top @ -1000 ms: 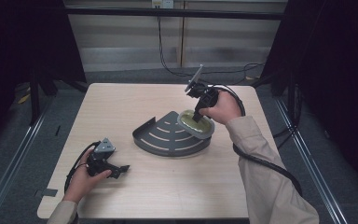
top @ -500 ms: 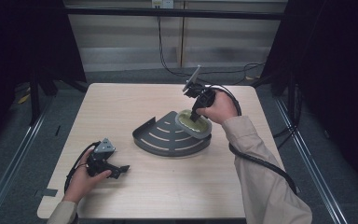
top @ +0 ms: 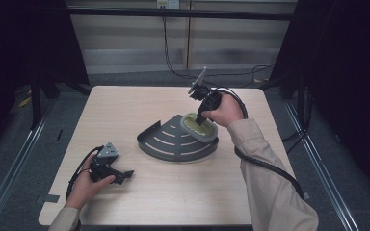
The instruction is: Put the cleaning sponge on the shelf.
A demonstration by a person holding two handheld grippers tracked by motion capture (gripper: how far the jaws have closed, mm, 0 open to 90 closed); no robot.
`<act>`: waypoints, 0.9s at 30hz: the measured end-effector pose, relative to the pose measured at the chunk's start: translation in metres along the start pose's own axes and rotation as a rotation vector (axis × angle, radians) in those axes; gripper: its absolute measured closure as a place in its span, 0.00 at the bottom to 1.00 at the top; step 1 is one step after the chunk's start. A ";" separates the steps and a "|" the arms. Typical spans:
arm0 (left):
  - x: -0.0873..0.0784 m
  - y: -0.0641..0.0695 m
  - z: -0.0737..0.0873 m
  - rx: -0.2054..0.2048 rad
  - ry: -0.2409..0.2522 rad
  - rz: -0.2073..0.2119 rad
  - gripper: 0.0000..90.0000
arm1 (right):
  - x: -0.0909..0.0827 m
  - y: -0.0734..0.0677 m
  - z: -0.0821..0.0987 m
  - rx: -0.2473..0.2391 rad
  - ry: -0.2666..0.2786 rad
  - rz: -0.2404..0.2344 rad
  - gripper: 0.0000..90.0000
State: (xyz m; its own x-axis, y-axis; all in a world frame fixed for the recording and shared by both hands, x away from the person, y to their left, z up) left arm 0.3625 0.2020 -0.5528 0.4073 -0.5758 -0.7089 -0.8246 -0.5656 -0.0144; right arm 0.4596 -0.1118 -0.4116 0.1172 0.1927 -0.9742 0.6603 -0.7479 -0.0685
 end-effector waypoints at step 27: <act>0.000 0.000 0.000 0.000 0.000 0.001 0.03 | 0.017 -0.002 -0.005 0.003 -0.022 -0.007 0.79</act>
State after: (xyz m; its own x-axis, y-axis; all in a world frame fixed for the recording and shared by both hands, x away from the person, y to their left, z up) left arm 0.3625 0.2019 -0.5528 0.4069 -0.5763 -0.7087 -0.8247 -0.5654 -0.0137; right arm 0.4644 -0.1037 -0.4270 0.0966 0.1837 -0.9782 0.6585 -0.7487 -0.0756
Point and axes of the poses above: each handheld gripper's, and its own axes: x roughly forward along the jaws, z roughly out of its underside, y roughly to its right, the point moved 6 cm from there along x, roughly forward along the jaws, and after that the axes turned 3 degrees about x, right-handed, at the moved point
